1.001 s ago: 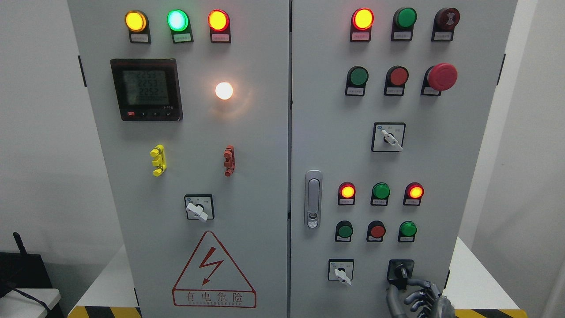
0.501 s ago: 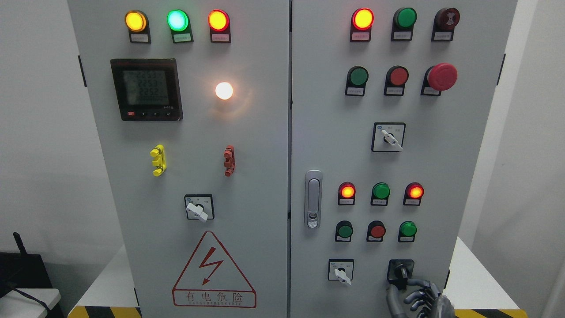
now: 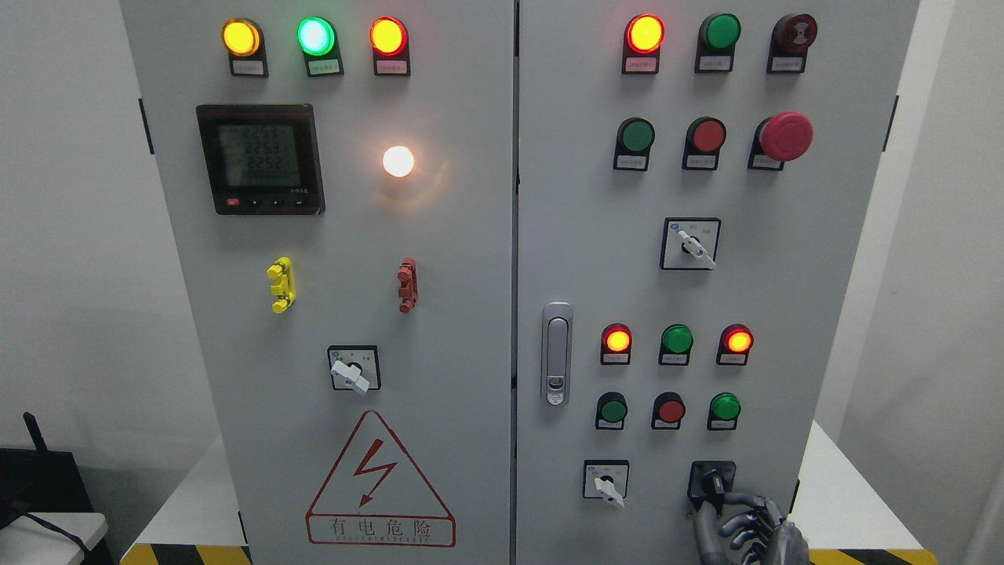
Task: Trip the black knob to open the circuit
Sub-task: 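Close the right hand fingers around the black rotary knob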
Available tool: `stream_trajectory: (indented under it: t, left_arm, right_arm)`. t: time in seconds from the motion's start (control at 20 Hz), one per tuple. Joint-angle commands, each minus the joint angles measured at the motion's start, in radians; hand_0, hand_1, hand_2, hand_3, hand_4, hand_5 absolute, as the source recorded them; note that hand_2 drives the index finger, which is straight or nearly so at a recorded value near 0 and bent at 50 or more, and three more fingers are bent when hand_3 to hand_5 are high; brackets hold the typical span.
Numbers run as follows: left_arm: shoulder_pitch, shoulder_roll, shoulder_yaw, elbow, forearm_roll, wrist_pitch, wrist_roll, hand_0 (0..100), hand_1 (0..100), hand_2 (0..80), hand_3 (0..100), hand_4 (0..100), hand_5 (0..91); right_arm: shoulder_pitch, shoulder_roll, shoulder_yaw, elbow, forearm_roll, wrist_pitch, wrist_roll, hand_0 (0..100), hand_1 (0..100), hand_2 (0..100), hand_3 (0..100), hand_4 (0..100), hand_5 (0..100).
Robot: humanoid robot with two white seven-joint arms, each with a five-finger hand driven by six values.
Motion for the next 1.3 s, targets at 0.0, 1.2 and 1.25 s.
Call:
stream_trajectory:
  t: [0.0, 1.2, 1.25]
  left_arm:
    - [-0.008, 0.0, 0.0, 0.0, -0.034, 0.0, 0.001, 12, 39, 0.0, 0, 0, 0.0]
    - [-0.008, 0.0, 0.0, 0.0, -0.032, 0.0, 0.001, 12, 39, 0.0, 0, 0, 0.0]
    - [-0.008, 0.0, 0.0, 0.0, -0.032, 0.0, 0.001, 12, 39, 0.0, 0, 0, 0.0]
  right_arm:
    - [-0.001, 0.0, 0.002, 0.003, -0.001, 0.006, -0.004, 46, 80, 48, 81, 89, 97]
    - [-0.004, 0.0, 0.003, 0.003, -0.002, 0.007, -0.003, 50, 81, 52, 83, 90, 97]
    - [-0.004, 0.0, 0.002, 0.003, -0.004, 0.007, -0.001, 50, 81, 52, 83, 90, 97]
